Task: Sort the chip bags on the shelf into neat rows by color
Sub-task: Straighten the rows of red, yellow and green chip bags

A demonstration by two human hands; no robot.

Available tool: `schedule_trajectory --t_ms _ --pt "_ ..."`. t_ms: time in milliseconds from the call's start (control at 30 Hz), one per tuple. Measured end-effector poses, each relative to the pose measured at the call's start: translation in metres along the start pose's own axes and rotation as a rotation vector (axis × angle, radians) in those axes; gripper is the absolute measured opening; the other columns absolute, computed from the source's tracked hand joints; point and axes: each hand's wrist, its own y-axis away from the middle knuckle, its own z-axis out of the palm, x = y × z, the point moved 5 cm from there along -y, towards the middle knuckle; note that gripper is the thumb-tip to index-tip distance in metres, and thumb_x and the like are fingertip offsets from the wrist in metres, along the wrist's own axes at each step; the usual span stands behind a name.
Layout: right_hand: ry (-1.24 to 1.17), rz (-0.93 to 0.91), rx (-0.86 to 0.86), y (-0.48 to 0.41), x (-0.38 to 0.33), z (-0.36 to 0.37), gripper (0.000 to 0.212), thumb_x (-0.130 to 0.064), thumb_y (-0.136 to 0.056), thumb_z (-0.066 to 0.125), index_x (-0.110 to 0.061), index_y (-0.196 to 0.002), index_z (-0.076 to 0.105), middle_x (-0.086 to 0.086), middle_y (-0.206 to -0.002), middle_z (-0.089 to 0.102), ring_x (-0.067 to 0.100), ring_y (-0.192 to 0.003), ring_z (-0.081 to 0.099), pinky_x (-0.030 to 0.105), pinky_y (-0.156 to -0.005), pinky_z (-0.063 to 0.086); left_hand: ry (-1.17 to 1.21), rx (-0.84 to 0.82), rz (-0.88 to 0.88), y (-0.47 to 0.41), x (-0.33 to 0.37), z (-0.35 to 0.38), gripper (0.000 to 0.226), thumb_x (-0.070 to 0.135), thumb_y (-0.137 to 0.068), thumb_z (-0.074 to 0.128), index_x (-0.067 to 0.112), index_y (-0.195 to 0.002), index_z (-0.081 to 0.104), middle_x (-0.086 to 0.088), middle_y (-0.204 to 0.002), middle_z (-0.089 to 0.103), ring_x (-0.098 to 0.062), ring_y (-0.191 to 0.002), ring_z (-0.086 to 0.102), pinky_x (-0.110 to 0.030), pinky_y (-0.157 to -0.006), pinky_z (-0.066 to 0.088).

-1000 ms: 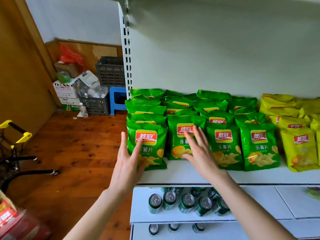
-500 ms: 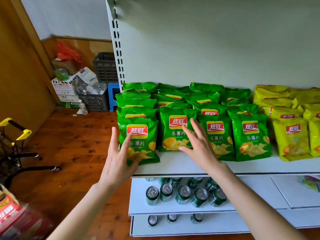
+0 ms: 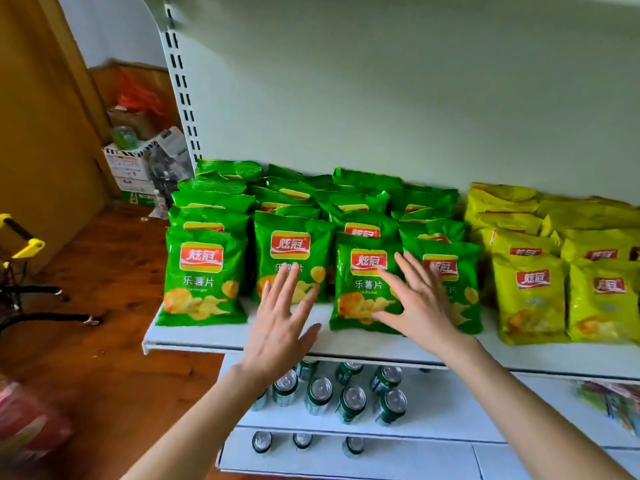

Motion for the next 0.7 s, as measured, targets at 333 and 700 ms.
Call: schedule_trajectory --t_ms 333,700 --pt "0.052 -0.183 0.251 -0.034 -0.007 0.002 0.079 -0.044 -0.050 0.086 -0.012 -0.118 0.062 0.015 -0.128 0.057 0.032 -0.121 0.051 0.063 -0.096 0.017 -0.233 -0.083 -0.141 -0.030 0.020 0.025 0.070 0.049 -0.073 0.072 0.028 -0.132 0.041 -0.024 -0.145 0.033 -0.039 -0.134 0.022 -0.070 -0.093 0.017" --pt "-0.197 0.016 0.351 0.021 0.082 -0.011 0.057 -0.048 -0.082 0.045 -0.009 -0.123 0.056 0.022 -0.138 0.044 0.028 -0.130 0.025 0.058 -0.101 0.028 -0.157 -0.101 -0.172 -0.036 0.037 0.033 0.055 0.051 -0.084 0.043 0.023 -0.131 0.045 -0.024 -0.148 0.029 -0.040 -0.138 0.019 -0.068 -0.100 0.018"
